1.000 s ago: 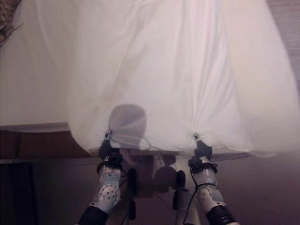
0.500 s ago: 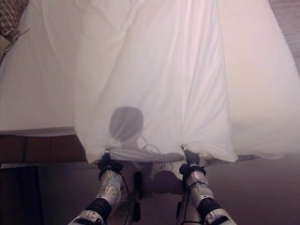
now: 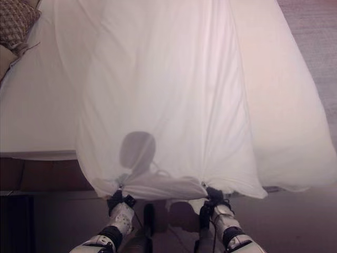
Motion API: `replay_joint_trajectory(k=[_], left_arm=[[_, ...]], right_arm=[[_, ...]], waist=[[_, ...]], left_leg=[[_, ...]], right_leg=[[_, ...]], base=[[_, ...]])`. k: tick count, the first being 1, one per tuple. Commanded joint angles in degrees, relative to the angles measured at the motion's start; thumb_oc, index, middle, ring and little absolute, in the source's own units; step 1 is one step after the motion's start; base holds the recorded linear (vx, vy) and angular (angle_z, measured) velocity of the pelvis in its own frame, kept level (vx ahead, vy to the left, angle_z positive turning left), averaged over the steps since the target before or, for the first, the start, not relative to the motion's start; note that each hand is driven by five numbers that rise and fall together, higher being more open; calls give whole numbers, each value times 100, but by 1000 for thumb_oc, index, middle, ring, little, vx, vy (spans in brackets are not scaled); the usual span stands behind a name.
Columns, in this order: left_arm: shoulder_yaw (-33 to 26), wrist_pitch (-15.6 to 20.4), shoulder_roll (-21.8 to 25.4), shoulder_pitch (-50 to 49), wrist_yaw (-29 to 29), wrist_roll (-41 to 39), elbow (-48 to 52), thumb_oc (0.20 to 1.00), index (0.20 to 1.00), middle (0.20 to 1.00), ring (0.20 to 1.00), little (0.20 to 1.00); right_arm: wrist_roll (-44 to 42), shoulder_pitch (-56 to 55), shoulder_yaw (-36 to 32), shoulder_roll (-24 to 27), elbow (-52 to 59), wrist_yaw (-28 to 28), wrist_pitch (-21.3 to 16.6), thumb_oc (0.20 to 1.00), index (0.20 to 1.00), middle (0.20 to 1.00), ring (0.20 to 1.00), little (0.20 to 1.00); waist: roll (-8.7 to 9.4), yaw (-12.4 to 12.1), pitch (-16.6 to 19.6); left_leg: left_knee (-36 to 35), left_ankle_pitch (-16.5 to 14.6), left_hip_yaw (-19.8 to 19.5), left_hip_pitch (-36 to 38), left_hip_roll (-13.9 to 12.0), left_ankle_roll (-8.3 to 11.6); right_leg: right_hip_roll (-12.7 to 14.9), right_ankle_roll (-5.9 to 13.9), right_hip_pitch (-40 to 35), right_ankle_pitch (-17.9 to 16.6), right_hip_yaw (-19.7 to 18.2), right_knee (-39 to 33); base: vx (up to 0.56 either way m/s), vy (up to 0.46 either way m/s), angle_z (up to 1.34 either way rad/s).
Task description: Make the bed
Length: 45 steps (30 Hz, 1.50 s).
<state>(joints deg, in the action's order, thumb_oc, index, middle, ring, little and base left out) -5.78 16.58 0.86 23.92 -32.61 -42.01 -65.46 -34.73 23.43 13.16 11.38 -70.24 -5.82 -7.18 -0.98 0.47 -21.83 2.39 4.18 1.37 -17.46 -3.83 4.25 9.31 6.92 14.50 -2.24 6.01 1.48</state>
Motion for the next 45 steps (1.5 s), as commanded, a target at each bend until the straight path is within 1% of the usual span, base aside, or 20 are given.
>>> replay_joint_trajectory(k=[1,2,7,8,9,11,14,17,19,20,22,24,28,29,32,36,38,39,40,45], left_arm=[[-335,0,496,-632,-247,-308,-604,1000,1000,1000,1000,1000],[-91,-26,441,-796,-59,-118,-430,1000,1000,1000,1000,1000],[302,57,424,-1129,154,252,-10,1000,1000,1000,1000,1000],[707,7,561,-1360,289,1005,331,1000,1000,1000,1000,1000],[906,-37,612,-1451,297,1301,470,1000,1000,1000,1000,1000],[1800,-166,1000,-1772,464,2972,1174,1000,1000,1000,1000,1000],[1649,-7,1151,-1968,419,3034,1113,1000,1000,1000,1000,1000],[2176,393,1659,-2000,913,3633,2033,1000,1000,1000,1000,1000],[2281,502,1800,-2029,1171,3587,2266,1000,1000,1000,1000,1000],[2589,653,2074,-1940,2033,3229,2596,1000,1000,1000,1000,1000],[3027,699,2398,-1683,2929,2917,3003,1000,1000,1000,1000,1000],[3436,768,2624,-1227,3471,2675,3403,1000,1000,1000,1000,1000],[3691,685,2774,-635,3952,2297,3748,1000,1000,1000,1000,1000],[4014,618,2933,8,4199,2253,3828,1000,1000,1000,1000,1000],[4310,472,2661,913,4454,1831,3491,1000,1000,1000,1000,1000],[4303,468,2356,1672,4328,1626,2979,1000,1000,1000,1000,1000],[4191,557,2254,2211,3940,1828,2507,1000,1000,1000,1000,1000],[4191,557,2254,2211,3940,1828,2507,1000,1000,1000,1000,1000],[4069,589,2151,2491,3611,1914,2151,1000,1000,1000,1000,1000],[4112,612,2240,3379,2991,2293,1385,1000,1000,1000,1000,1000]], right_arm=[[111,-864,-53,-68,-206,2,157,1000,1000,1000,1000,1000],[116,-923,-47,-29,-115,61,118,1000,1000,1000,1000,1000],[45,-1009,-74,19,85,124,-26,1000,1000,1000,1000,1000],[15,-1084,-77,69,301,177,-172,1000,1000,1000,1000,1000],[1,-1099,-81,89,366,168,-214,1000,1000,1000,1000,1000],[76,-1177,-72,151,666,152,-370,1000,1000,1000,1000,1000],[411,-1246,120,217,1027,88,-534,1000,1000,1000,1000,1000],[690,-1373,397,444,1931,229,-720,1000,1000,1000,1000,1000],[668,-1416,458,500,2179,289,-715,1000,1000,1000,1000,1000],[601,-1398,638,712,2622,572,-768,1000,1000,1000,1000,1000],[437,-1270,831,962,3011,966,-863,1000,1000,1000,1000,1000],[543,-907,1088,1171,3098,1176,-930,1000,1000,1000,1000,1000],[508,-392,1352,1297,3208,1478,-855,1000,1000,1000,1000,1000],[297,65,1552,1440,3219,1775,-771,1000,1000,1000,1000,1000],[-39,784,1821,1332,2959,1988,-548,1000,1000,1000,1000,1000],[-485,1532,1847,1125,2594,1903,-458,1000,1000,1000,1000,1000],[-863,2184,1729,976,2269,1730,-428,1000,1000,1000,1000,1000],[-863,2184,1729,976,2269,1730,-428,1000,1000,1000,1000,1000],[-1156,2616,1649,840,1991,1582,-384,1000,1000,1000,1000,1000],[-1501,3709,1741,675,1202,1428,-299,1000,1000,1000,1000,1000]], waist=[[239,-200,54],[201,-213,53],[149,-233,51],[130,-249,25],[117,-251,10],[98,-268,-41],[105,-282,-22],[133,-263,-57],[136,-258,-55],[141,-233,-73],[141,-194,-79],[133,-156,-123],[132,-129,-184],[123,-116,-265],[102,-85,-409],[122,-38,-485],[148,-48,-536],[149,-48,-534],[174,-57,-516],[252,-56,-640]], left_leg=[[-217,217,-88,-220,-60,173],[-247,239,-128,-190,-58,170],[-244,237,-151,-164,-60,159],[-189,225,-156,-191,-45,151],[-169,220,-168,-204,-37,149],[-108,182,-178,-218,-28,141],[-75,157,-160,-251,-33,145],[-31,131,-163,-267,-44,148],[-33,133,-164,-281,-42,148],[-7,127,-160,-308,-43,150],[19,108,-140,-334,-45,145],[80,71,-111,-356,-41,142],[192,51,-93,-492,-28,127],[312,42,-92,-646,-25,134],[646,32,-123,-1044,16,166],[1159,-79,-175,-1597,74,169],[1672,-190,-136,-2127,73,190],[1674,-190,-135,-2131,73,190],[1970,-293,-112,-2424,61,168],[2727,-524,-62,-2949,38,174]], right_leg=[[316,253,406,-547,-69,-225],[317,250,381,-535,-40,-210],[324,266,322,-542,0,-262],[332,271,314,-530,15,-246],[334,271,324,-529,16,-228],[325,288,320,-502,12,-201],[328,300,337,-486,6,-195],[320,313,357,-451,0,-137],[321,316,379,-447,-10,-129],[320,314,426,-423,-35,-76],[325,319,488,-395,-70,-8],[315,319,572,-365,-127,97],[305,312,795,-345,-190,264],[299,310,995,-294,-216,452],[267,271,1388,-182,-265,824],[285,249,1936,-79,-307,1315],[293,232,2505,-11,-410,1813],[293,232,2509,-11,-411,1815],[325,207,2820,80,-434,2104],[345,166,3393,218,-587,2805]], base=[[8,-39,13],[0,-19,10],[7,-13,0],[0,0,0],[0,0,0],[0,0,0],[17,-4,8],[5,-2,1],[0,0,0],[0,0,0],[0,0,0],[-26,34,-4],[-58,18,-11],[-102,3,-12],[-130,-7,-6],[-100,-2,10],[-107,25,17],[-47,24,7],[0,0,0],[-47,31,-4]])
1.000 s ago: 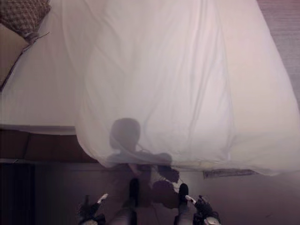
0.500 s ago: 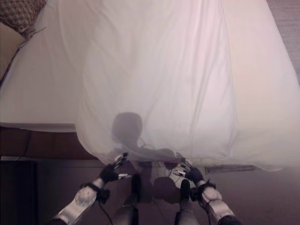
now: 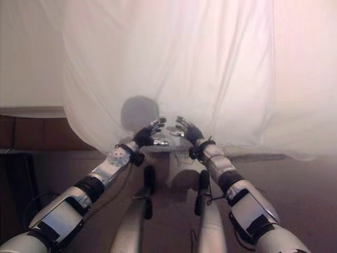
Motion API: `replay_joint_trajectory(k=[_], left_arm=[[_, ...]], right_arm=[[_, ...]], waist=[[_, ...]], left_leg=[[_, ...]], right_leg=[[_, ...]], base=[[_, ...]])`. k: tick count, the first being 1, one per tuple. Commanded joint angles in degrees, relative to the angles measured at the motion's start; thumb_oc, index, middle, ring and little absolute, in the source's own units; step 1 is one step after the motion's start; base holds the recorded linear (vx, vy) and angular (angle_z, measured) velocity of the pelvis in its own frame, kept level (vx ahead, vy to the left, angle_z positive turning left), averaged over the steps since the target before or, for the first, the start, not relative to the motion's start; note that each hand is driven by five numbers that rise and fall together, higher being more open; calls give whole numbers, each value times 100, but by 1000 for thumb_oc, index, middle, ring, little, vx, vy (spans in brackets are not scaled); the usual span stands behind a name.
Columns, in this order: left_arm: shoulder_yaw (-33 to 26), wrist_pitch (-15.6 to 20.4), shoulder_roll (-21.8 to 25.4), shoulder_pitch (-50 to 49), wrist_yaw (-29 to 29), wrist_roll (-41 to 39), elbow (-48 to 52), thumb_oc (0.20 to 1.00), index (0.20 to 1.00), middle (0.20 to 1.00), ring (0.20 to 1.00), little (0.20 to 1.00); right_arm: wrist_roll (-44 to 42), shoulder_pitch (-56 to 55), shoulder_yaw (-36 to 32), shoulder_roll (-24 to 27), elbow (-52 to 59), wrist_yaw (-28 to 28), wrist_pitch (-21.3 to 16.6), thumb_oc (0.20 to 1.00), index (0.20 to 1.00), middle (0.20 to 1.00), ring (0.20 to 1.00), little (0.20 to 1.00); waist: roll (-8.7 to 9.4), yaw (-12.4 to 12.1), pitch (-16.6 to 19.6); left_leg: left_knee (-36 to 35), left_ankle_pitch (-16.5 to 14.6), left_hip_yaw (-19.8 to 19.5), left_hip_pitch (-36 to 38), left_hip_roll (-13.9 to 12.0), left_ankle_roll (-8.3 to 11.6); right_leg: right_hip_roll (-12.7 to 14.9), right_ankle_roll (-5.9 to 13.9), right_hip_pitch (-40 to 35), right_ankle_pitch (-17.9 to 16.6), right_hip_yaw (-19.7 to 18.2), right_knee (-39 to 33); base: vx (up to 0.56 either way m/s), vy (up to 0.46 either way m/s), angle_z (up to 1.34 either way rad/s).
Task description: Make the bed
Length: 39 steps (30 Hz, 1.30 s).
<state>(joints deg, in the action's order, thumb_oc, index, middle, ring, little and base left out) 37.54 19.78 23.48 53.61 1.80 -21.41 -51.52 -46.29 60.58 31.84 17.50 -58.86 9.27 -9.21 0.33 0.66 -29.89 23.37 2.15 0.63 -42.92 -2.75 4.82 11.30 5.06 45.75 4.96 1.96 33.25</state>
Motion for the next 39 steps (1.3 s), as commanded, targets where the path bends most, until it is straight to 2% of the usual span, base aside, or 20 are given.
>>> replay_joint_trajectory(k=[1,6,7,12,18,24,26,29,32,37,39], left_arm=[[-212,265,32,561,-480,213,-176,1000,1000,1000,1000,1000],[-143,244,149,1135,-544,54,-600,1000,1000,1000,1000,1000],[-159,204,235,1293,-629,69,-824,1000,1000,1000,1000,1000],[-293,113,568,1613,-722,-68,-1444,1000,1000,1000,1000,1000],[-653,-28,887,1597,-993,-132,-1811,1000,1000,1000,1000,1000],[-1197,-11,1449,1241,-1236,-325,-1855,1000,1000,1000,1000,1000],[-1264,-4,1515,1125,-1332,-242,-1824,1000,1000,1000,1000,1000],[-1617,-82,1693,702,-1715,-31,-1919,1000,1000,1000,1000,1000],[-1947,-201,1695,278,-1874,-19,-2056,1000,1000,1000,1000,1000],[-2419,-268,1423,-435,-1951,-65,-2146,1000,1000,1000,1000,1000],[-2628,-313,943,-1028,-1813,-102,-2221,1000,1000,1000,1000,1000]], right_arm=[[-402,277,-106,64,-98,-130,-73,1000,1000,1000,1000,1000],[-930,935,-165,74,-523,-230,-5,1000,1000,1000,1000,1000],[-1100,1158,-257,67,-785,-428,18,1000,1000,1000,1000,1000],[-623,1772,-344,322,-1583,-858,115,1000,1000,1000,1000,1000],[-156,1780,-553,730,-2070,-1109,289,1000,1000,1000,1000,1000],[241,1362,-942,1475,-2328,-1438,308,1000,1000,1000,1000,1000],[251,1227,-992,1575,-2300,-1438,295,1000,1000,1000,1000,1000],[191,750,-1386,1907,-2448,-1667,291,1000,1000,1000,1000,1000],[147,343,-1743,1952,-2449,-1836,262,1000,1000,1000,1000,1000],[112,-431,-2218,1780,-2410,-1935,218,1000,1000,1000,1000,1000],[88,-1164,-2550,1361,-2283,-1913,77,1000,1000,1000,1000,1000]], waist=[[135,-75,148],[196,-69,65],[228,-84,68],[263,-106,9],[268,-104,9],[198,-159,9],[175,-153,9],[108,-165,9],[89,-164,9],[71,-186,9],[72,-209,176]], left_leg=[[736,-394,21,-480,-67,84],[1329,-592,75,-826,-98,104],[1466,-657,79,-913,-106,84],[1328,-645,136,-925,-94,73],[1236,-634,136,-827,-72,82],[669,-422,133,-604,-56,163],[480,-358,108,-535,-43,156],[49,-138,74,-366,-4,201],[-278,-12,67,-158,-4,196],[-1044,276,-2,559,-11,217],[-1652,505,-63,1140,-59,251]], right_leg=[[163,362,347,-484,-214,-266],[217,321,676,-278,-296,308],[222,291,735,-236,-286,364],[224,304,668,-266,-288,136],[271,308,504,-267,-217,-3],[270,352,195,-435,-38,-614],[264,364,102,-502,1,-797],[244,374,-62,-625,81,-1134],[234,381,-256,-739,127,-1416],[184,400,-965,-942,263,-2029],[124,421,-1526,-1085,361,-2495]], base=[[-39,37,-4],[-5,22,-1],[0,0,0],[5,36,-7],[7,5,0],[14,-21,7],[12,-34,5],[17,-40,4],[19,-38,6],[23,-58,-4],[81,-95,3]])
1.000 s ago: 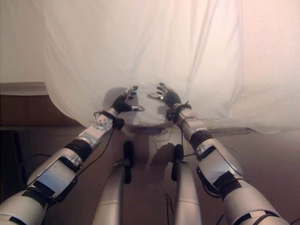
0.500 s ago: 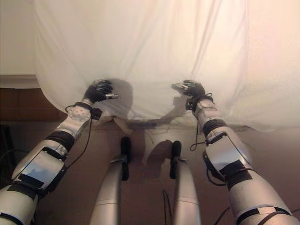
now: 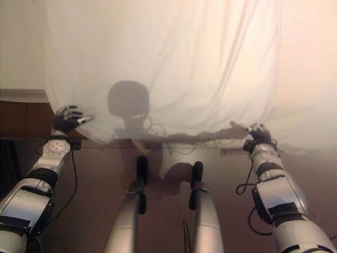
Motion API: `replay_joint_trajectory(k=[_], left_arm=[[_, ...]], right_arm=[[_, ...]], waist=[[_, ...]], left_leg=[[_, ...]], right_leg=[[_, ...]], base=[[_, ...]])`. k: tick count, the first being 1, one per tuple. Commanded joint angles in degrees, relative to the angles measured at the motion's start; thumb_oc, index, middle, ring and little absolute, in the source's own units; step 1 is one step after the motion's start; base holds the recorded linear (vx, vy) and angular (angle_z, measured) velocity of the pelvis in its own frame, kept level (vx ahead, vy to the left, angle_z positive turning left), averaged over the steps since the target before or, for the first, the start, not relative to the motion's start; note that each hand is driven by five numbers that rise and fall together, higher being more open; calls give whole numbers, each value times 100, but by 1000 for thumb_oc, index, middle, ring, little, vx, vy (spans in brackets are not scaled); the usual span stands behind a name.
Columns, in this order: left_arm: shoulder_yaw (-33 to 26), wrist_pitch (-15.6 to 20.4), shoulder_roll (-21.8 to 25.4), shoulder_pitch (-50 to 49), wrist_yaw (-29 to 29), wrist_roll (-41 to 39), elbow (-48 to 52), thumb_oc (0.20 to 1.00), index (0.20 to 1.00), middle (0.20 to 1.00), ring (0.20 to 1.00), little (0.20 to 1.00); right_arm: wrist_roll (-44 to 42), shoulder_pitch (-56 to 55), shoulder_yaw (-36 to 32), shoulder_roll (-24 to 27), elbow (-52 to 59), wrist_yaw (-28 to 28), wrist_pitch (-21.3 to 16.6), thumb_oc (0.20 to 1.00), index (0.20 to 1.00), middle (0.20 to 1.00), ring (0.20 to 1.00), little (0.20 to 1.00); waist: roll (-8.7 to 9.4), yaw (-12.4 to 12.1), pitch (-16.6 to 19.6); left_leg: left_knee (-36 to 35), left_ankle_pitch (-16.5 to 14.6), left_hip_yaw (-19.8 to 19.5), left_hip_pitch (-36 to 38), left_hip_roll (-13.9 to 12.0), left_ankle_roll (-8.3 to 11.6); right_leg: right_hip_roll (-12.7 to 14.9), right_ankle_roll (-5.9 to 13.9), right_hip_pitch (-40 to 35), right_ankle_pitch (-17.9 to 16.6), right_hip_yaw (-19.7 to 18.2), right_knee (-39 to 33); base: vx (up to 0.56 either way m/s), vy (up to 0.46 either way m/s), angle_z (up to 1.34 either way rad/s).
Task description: Make the bed
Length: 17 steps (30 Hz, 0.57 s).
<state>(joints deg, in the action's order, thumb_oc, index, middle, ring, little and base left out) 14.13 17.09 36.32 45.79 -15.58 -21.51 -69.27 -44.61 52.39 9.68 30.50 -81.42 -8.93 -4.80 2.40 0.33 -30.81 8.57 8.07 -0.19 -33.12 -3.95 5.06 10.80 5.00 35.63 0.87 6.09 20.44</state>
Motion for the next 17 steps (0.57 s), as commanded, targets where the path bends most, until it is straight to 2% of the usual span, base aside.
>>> replay_joint_trajectory(k=[1,4,5,6,8,9,11,13,15,17], left_arm=[[-297,-36,-430,-473,-12,-62,-450,1000,1000,1000,1000,1000],[-311,-34,-906,-1216,301,67,-485,1000,1000,1000,1000,1000],[-312,-35,-908,-1246,299,69,-472,1000,1000,1000,1000,1000],[-201,-75,-1224,-1613,511,269,-543,1000,1000,1000,1000,1000],[-162,-156,-1553,-1913,659,299,-603,1000,1000,1000,1000,1000],[-160,-157,-1555,-1924,657,300,-598,1000,1000,1000,1000,1000],[-24,-362,-2069,-2265,1053,355,-766,1000,1000,1000,1000,1000],[56,-399,-2215,-2359,1130,414,-780,1000,1000,1000,1000,1000],[243,-516,-2646,-2680,1381,486,-813,1000,1000,1000,1000,1000],[407,-599,-2862,-2771,1454,621,-856,1000,1000,1000,1000,1000]], right_arm=[[-53,-604,-353,-82,77,-45,-416,1000,1000,1000,1000,1000],[278,-1442,-290,-602,330,152,-524,1000,1000,1000,1000,1000],[283,-1473,-285,-609,349,144,-523,1000,1000,1000,1000,1000],[447,-1900,-252,-880,388,253,-565,1000,1000,1000,1000,1000],[573,-2211,-239,-1175,365,267,-554,1000,1000,1000,1000,1000],[574,-2224,-237,-1176,372,265,-553,1000,1000,1000,1000,1000],[866,-2601,-199,-1485,247,326,-501,1000,1000,1000,1000,1000],[1049,-2741,-119,-1579,279,335,-497,1000,1000,1000,1000,1000],[1548,-3151,36,-1760,235,505,-441,1000,1000,1000,1000,1000],[1877,-3342,273,-1911,231,695,-331,1000,1000,1000,1000,1000]], waist=[[-131,-168,359],[-95,-145,664],[-97,-143,661],[-75,-121,856],[-73,-105,1075],[-73,-109,1077],[-81,-43,1427],[-99,-19,1517],[-168,38,1830],[-199,65,2054]], left_leg=[[-378,-28,21,375,38,215],[-892,93,36,973,-20,203],[-929,104,39,1022,-23,203],[-1125,151,71,1292,-66,214],[-1357,187,121,1584,-116,223],[-1357,183,125,1594,-117,224],[-1357,103,151,1829,-201,236],[-1357,88,188,1970,-222,225],[-1357,10,258,2352,-263,190],[-1357,-70,278,2584,-282,164]], right_leg=[[159,427,-717,-727,-28,-1375],[81,463,-1285,-909,-14,-1883],[76,463,-1338,-927,-8,-1929],[29,486,-1593,-1015,-20,-2181],[-20,512,-1867,-1098,-59,-2467],[-21,512,-1883,-1106,-61,-2485],[-39,526,-2076,-1084,-171,-2544],[-56,516,-2193,-1089,-201,-2544],[-61,491,-2556,-1009,-241,-2544],[-55,484,-2757,-935,-257,-2544]], base=[[90,-64,2],[99,-44,-2],[102,-26,-6],[87,-17,-8],[85,-14,-12],[34,-11,-10],[51,-3,-6],[59,15,-8],[119,41,-19],[114,27,-9]])
